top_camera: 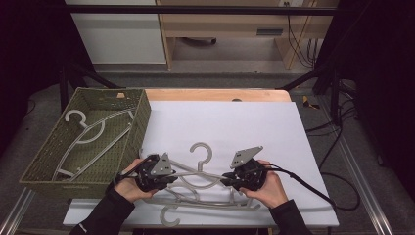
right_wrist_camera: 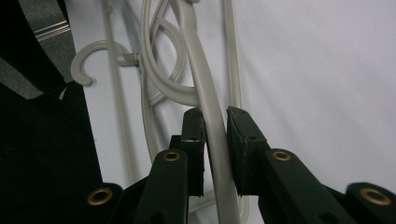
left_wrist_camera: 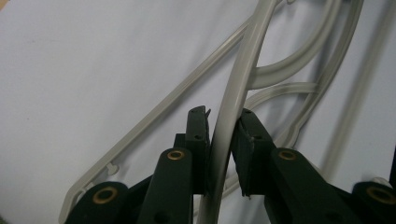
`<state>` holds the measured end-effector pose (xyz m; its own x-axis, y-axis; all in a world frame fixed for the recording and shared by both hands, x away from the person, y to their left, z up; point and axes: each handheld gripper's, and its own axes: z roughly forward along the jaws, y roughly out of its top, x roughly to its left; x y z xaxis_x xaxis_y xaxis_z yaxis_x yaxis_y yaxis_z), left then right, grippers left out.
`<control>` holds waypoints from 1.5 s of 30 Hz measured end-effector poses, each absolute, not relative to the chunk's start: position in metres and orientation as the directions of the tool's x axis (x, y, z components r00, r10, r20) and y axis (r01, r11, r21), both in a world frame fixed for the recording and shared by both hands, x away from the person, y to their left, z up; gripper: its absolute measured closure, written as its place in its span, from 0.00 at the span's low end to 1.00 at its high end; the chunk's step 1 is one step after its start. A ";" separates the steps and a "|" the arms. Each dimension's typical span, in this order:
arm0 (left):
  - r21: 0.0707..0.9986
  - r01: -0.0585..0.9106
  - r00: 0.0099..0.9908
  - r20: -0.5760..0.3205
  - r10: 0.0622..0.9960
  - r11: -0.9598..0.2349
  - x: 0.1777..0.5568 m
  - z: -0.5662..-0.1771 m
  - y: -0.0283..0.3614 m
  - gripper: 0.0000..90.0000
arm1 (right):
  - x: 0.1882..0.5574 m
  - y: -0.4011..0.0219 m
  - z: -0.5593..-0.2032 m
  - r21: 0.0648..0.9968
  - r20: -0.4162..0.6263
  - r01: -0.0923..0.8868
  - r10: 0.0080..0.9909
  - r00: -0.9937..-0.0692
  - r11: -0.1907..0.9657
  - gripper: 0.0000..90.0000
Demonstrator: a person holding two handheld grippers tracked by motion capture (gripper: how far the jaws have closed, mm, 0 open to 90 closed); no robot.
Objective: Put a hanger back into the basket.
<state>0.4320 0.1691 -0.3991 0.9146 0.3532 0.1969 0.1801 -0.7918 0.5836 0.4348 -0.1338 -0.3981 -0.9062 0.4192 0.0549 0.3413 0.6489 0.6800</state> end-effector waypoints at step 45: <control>0.820 0.283 0.695 0.182 0.695 -0.498 0.431 -0.296 0.246 0.91 | 0.431 -0.238 -0.369 0.898 0.076 0.401 0.832 -0.550 0.183 0.10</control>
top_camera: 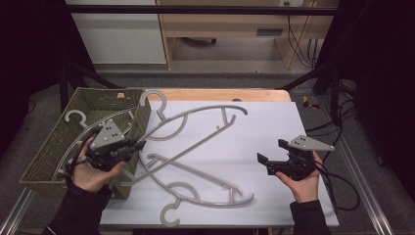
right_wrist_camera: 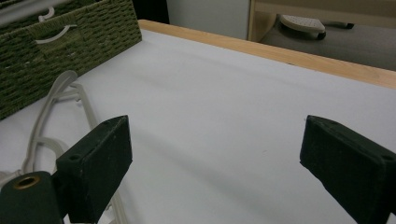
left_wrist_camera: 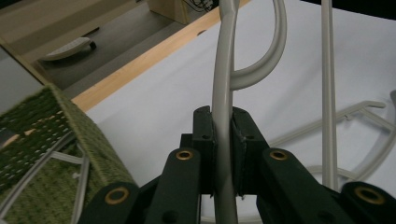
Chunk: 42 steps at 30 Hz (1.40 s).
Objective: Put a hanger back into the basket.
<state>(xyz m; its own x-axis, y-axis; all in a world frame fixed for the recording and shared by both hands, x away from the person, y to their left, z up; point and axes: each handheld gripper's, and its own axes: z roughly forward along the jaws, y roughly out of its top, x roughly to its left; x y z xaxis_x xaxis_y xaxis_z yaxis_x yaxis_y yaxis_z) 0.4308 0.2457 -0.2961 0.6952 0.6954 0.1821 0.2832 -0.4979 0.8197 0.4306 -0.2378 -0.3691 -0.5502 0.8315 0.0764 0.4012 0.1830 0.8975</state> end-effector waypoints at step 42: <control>0.800 0.476 0.379 0.187 0.906 -0.364 0.490 -0.315 0.443 0.91 | 0.433 -0.239 -0.371 0.893 0.076 0.414 0.848 -0.524 0.175 0.07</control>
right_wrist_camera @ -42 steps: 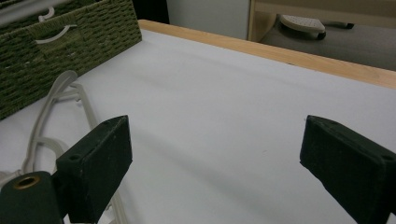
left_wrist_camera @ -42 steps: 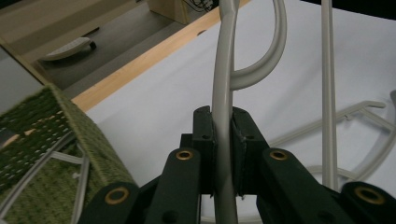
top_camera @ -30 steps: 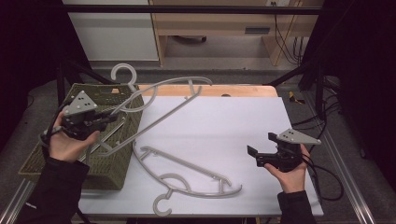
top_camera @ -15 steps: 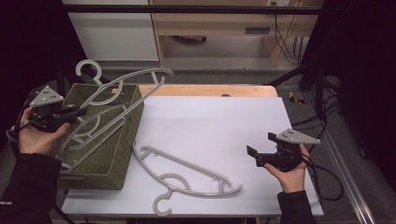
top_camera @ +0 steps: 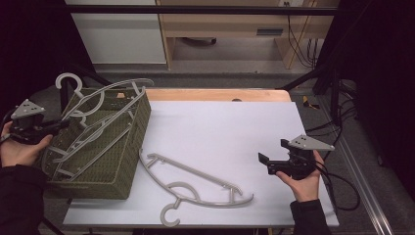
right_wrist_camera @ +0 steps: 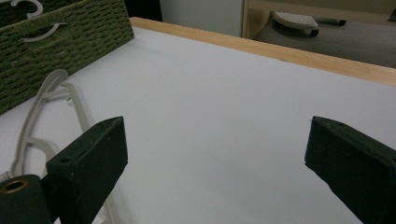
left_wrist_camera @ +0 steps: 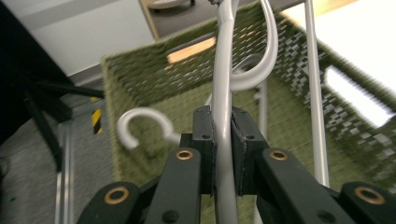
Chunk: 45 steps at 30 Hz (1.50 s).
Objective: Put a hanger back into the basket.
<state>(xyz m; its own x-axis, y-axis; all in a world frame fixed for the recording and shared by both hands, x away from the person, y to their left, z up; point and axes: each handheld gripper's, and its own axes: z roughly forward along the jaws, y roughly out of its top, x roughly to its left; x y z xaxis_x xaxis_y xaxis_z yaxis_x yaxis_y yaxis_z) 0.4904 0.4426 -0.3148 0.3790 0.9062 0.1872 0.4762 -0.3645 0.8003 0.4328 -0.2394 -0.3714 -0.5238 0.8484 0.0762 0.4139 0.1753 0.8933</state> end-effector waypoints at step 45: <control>0.757 0.587 0.356 0.075 0.931 -0.285 0.488 -0.361 0.439 0.57 | 0.431 -0.224 -0.373 0.885 0.073 0.410 0.803 -0.592 0.221 0.10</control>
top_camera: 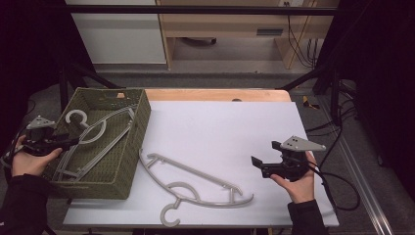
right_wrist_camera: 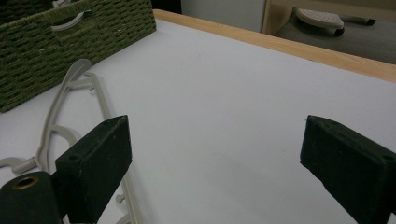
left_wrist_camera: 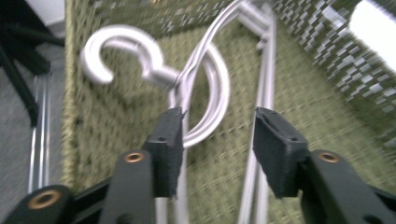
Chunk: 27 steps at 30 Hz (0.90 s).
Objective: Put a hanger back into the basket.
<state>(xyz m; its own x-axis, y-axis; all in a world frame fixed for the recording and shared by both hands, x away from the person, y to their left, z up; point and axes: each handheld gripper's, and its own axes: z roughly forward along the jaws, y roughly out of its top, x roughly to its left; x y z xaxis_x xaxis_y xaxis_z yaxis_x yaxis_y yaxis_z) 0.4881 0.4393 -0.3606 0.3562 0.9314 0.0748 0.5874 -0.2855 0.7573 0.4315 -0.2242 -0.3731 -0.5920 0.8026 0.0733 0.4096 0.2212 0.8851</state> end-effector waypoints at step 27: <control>0.922 0.324 0.594 -0.025 0.804 -0.210 0.438 -0.355 0.304 0.09 | 0.438 -0.174 -0.394 0.809 0.089 0.445 0.668 -0.738 0.384 0.32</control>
